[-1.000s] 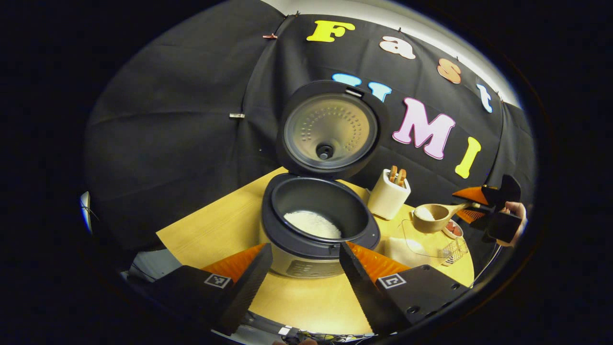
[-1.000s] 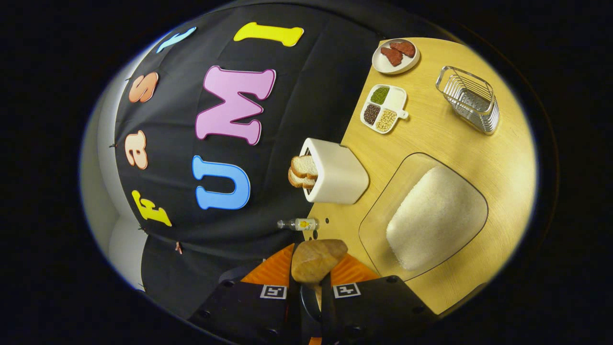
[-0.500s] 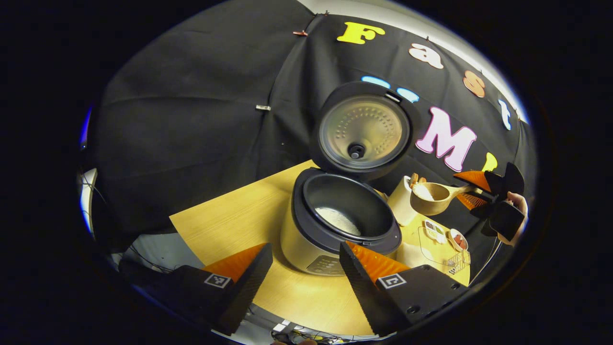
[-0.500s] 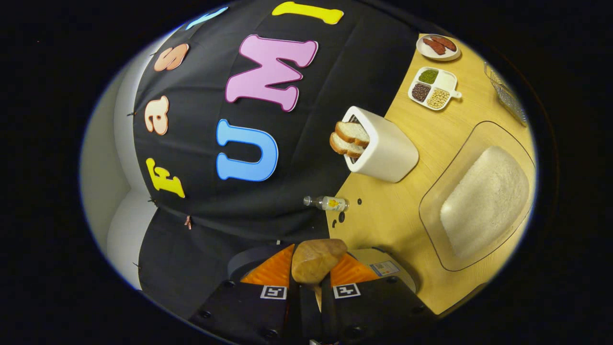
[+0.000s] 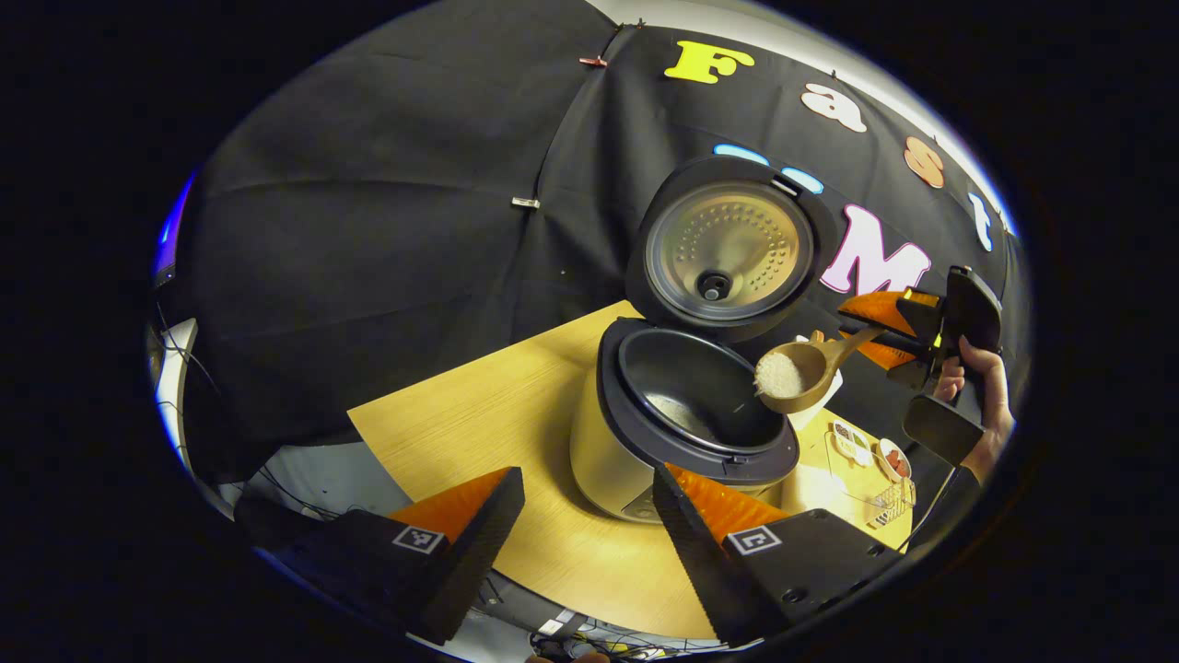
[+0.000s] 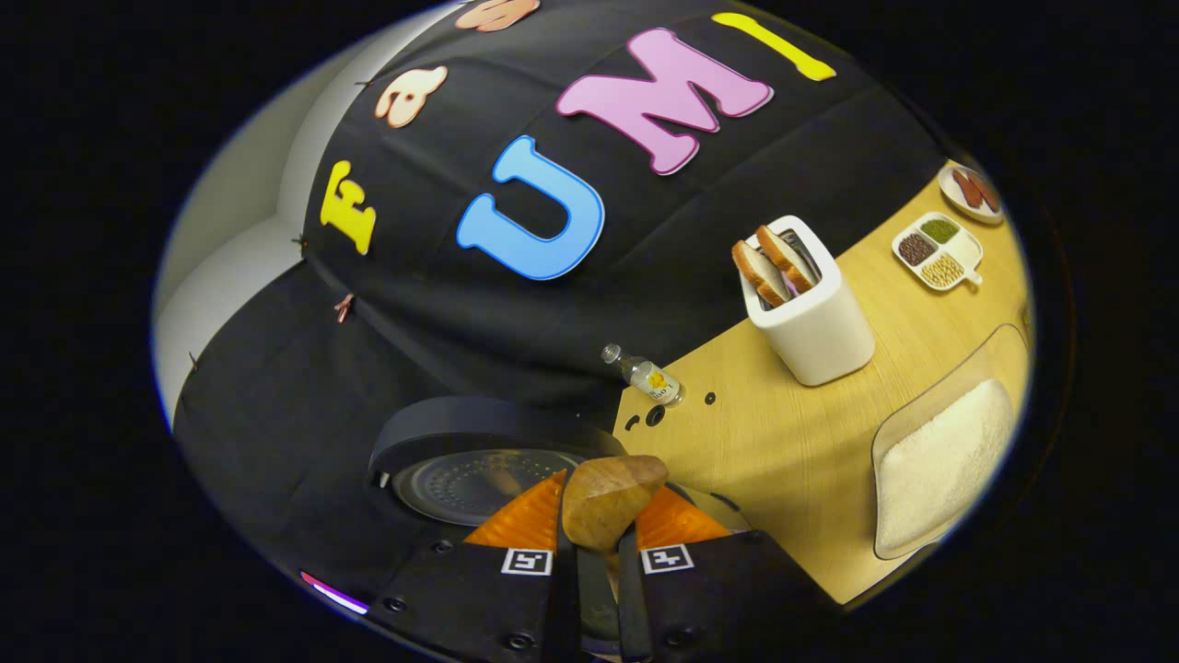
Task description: Close the left gripper, press the button to open the rice cooker; take a wooden spoon from the chopstick holder with the right hand, scoop a spoonful of rice and pour it into the rice cooker, then put the wooden spoon back into the chopstick holder.
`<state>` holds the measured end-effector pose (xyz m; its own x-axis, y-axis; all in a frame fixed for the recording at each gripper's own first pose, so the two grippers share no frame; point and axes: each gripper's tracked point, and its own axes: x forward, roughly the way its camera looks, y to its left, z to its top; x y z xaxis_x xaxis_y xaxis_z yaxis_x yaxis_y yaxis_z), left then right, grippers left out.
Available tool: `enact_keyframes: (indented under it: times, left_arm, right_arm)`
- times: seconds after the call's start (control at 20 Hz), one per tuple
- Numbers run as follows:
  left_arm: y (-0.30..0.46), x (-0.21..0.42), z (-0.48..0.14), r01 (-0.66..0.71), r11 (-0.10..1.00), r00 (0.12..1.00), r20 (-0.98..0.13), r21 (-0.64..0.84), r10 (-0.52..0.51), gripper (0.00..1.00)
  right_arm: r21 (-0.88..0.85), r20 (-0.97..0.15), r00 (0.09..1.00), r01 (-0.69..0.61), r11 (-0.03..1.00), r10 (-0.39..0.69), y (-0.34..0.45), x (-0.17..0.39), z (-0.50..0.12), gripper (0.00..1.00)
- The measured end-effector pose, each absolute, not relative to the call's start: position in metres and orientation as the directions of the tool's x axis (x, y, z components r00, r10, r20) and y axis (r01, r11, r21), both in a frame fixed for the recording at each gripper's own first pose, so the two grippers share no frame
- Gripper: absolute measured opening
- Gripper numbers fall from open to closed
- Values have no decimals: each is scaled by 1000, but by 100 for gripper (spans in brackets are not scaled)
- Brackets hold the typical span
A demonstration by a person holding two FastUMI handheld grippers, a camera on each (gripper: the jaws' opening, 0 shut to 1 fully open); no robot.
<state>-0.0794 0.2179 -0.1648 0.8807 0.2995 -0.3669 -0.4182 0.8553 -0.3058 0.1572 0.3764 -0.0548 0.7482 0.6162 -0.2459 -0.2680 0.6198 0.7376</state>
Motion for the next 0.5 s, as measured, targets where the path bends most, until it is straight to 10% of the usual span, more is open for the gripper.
enact_keyframes:
  times: [0.5]
  left_arm:
    - [217, -79, -176, -403, 876, 878, -381, -265, 289, 96]
  right_arm:
    - [393, -159, 711, -591, 704, 685, 435, 144, -37, 15]
